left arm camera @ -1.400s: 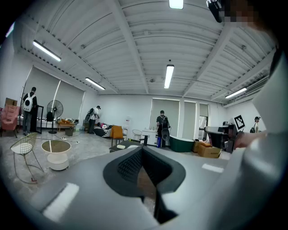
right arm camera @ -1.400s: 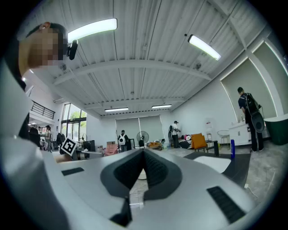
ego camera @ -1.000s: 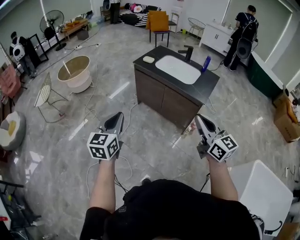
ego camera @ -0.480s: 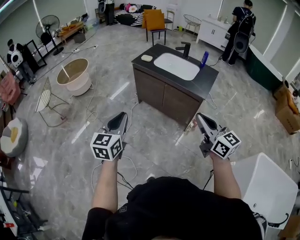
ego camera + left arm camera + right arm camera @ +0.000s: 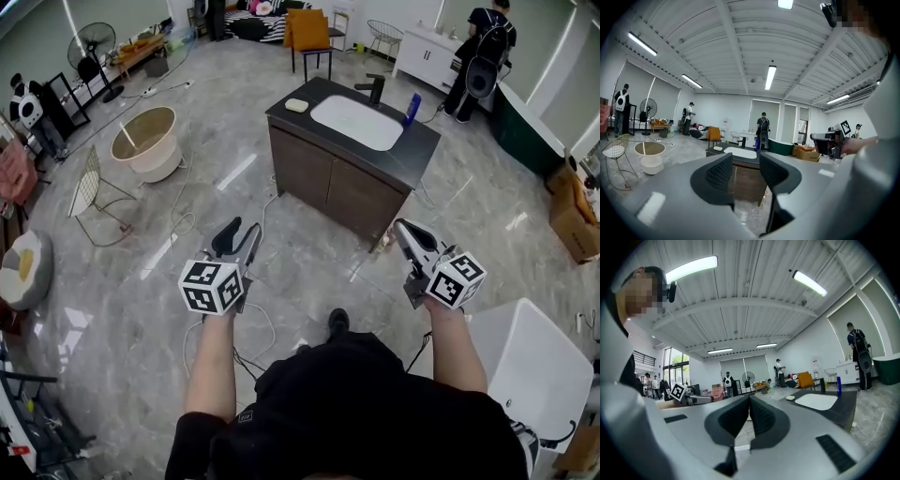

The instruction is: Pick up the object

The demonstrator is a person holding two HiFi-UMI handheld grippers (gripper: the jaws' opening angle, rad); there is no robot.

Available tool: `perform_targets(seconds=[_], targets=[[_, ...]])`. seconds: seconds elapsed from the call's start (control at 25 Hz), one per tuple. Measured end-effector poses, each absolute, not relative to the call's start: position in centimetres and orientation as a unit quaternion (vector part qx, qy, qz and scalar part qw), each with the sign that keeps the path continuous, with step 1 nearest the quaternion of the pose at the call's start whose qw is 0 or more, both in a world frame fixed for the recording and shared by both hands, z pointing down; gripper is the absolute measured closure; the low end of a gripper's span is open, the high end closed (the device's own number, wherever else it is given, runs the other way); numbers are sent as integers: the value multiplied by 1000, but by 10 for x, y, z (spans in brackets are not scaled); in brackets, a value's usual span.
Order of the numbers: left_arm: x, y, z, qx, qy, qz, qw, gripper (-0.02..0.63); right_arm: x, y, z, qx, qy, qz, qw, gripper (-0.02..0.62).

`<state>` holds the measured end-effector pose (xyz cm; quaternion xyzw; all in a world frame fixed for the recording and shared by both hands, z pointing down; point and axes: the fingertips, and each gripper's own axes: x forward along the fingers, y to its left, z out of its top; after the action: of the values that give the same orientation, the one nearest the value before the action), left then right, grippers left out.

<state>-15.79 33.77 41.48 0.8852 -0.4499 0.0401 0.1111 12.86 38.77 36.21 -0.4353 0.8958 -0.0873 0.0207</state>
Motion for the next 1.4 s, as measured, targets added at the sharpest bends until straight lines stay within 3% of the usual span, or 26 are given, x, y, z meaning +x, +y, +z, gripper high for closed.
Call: perform_targets(seconds=[0.6,1.4], targets=[[-170,267,425,864,-486,60,115,403,114,286,388,-387,914,-116,26,583],[-106,102,423,843,-516,99,117,403,182,104,414,-356,918,-169,55,583]])
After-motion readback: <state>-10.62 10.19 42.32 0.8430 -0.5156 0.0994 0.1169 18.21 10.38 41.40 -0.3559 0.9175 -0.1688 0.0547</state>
